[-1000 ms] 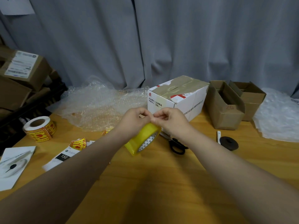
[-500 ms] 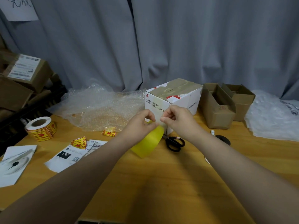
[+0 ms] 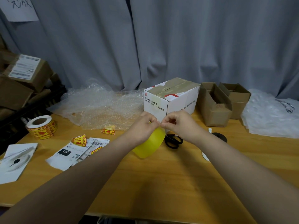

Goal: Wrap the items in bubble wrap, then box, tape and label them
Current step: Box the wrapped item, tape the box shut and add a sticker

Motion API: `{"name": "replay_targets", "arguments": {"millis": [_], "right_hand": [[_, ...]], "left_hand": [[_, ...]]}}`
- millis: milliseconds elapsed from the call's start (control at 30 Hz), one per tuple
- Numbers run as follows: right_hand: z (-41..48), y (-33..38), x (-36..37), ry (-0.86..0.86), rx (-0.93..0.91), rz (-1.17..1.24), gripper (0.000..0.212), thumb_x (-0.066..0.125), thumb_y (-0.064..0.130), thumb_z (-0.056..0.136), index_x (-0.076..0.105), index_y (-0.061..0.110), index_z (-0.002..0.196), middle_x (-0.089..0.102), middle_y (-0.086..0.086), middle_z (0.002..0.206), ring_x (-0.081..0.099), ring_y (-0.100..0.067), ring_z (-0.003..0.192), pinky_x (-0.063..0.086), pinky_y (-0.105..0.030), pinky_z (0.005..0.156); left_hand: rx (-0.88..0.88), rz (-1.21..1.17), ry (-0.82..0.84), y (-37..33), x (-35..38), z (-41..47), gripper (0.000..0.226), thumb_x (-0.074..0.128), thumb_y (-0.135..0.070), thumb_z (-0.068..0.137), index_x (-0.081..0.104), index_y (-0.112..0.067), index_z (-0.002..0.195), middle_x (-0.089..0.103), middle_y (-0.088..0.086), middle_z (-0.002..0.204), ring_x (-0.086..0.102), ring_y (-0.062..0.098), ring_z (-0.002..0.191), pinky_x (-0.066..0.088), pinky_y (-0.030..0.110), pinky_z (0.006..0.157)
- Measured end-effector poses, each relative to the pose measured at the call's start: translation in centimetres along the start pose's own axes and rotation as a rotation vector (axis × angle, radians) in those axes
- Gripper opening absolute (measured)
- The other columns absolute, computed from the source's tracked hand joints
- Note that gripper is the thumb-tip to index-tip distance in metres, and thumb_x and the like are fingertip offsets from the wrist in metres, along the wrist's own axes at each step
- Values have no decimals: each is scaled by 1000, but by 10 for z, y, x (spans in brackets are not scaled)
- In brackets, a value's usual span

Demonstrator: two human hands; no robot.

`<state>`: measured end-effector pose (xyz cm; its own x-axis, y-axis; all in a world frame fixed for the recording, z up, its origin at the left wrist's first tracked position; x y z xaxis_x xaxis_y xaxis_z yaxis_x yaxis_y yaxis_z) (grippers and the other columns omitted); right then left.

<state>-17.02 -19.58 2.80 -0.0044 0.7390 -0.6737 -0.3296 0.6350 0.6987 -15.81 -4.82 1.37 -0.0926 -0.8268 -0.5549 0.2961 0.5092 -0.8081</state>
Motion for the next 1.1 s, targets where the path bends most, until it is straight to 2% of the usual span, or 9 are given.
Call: {"name": "replay_targets", "arguments": {"millis": [133, 267, 400, 533, 633, 767, 867, 1000, 1100], "right_hand": [[0, 1, -7, 85, -8, -187, 10, 68, 16, 87, 65, 13, 79, 47, -6, 100, 52, -16, 90, 45, -22, 76], [-5, -9, -13, 292, 94, -265, 22, 71, 21, 86, 67, 2, 76, 57, 7, 68, 51, -5, 65, 37, -10, 55], [-14, -37, -24, 437, 267, -440, 24, 70, 28, 86, 64, 15, 67, 59, 0, 66, 50, -9, 62, 38, -21, 55], [-7, -45, -34, 65, 266, -268, 32, 56, 29, 95, 66, 4, 78, 68, -14, 79, 65, -26, 76, 52, -38, 74], [12, -25, -33, -274, 141, -231, 18, 58, 27, 92, 63, 12, 100, 58, -6, 103, 56, -19, 91, 44, -28, 78], [39, -3, -35, -348, 53, -356, 37, 58, 30, 92, 55, 17, 127, 42, -9, 130, 39, -28, 124, 29, -29, 102], [60, 10, -31, -281, 62, -565, 52, 47, 44, 95, 44, 16, 139, 36, -12, 146, 32, -30, 133, 26, -38, 108], [100, 13, 0, -114, 265, -817, 80, 26, 64, 95, 26, 3, 147, 31, -26, 148, 27, -40, 137, 17, -49, 113], [116, 5, 12, 1, 401, -931, 69, 39, 37, 99, 16, -6, 148, 19, -36, 150, 20, -50, 139, 17, -57, 113]], "left_hand": [[140, 247, 70, -7, 2, -8, 12, 56, -24, 93, 53, -14, 87, 45, 2, 111, 45, 6, 80, 30, 11, 64], [208, 345, 131, -14, 13, -19, 28, 62, -23, 89, 39, -15, 101, 39, 0, 109, 41, 7, 68, 29, 16, 53], [292, 454, 250, -14, 29, -36, 32, 61, -18, 86, 37, -17, 107, 35, 0, 113, 44, 15, 71, 34, 29, 57], [331, 449, 371, -18, 55, -47, 33, 63, -26, 85, 35, -21, 101, 34, -4, 109, 43, 17, 67, 42, 37, 63], [354, 427, 511, -23, 72, -41, 33, 66, -36, 85, 37, -24, 96, 39, -5, 103, 45, 11, 69, 38, 28, 62], [316, 365, 157, -33, 21, 9, 17, 57, -34, 92, 53, -19, 88, 53, -6, 91, 51, 11, 76, 34, 21, 61], [217, 320, -148, -20, -28, 53, 19, 50, -26, 96, 59, -12, 103, 50, 2, 107, 55, 18, 90, 44, 28, 80], [-44, 128, -136, 5, -42, 88, 41, 43, -28, 99, 41, -8, 135, 41, 8, 137, 43, 21, 124, 32, 23, 95], [-149, -58, -42, 10, -35, 91, 44, 30, -38, 102, 44, -12, 134, 50, 1, 128, 46, 15, 118, 30, 21, 90]]}}
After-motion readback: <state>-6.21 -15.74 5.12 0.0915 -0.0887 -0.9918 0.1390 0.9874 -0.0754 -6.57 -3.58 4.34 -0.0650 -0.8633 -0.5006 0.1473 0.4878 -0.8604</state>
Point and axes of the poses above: each hand's wrist, its own z-axis towards the middle knuckle, its own x-axis out of the palm, y = z × x, the point moved 3 cm from there along z, towards the middle knuckle
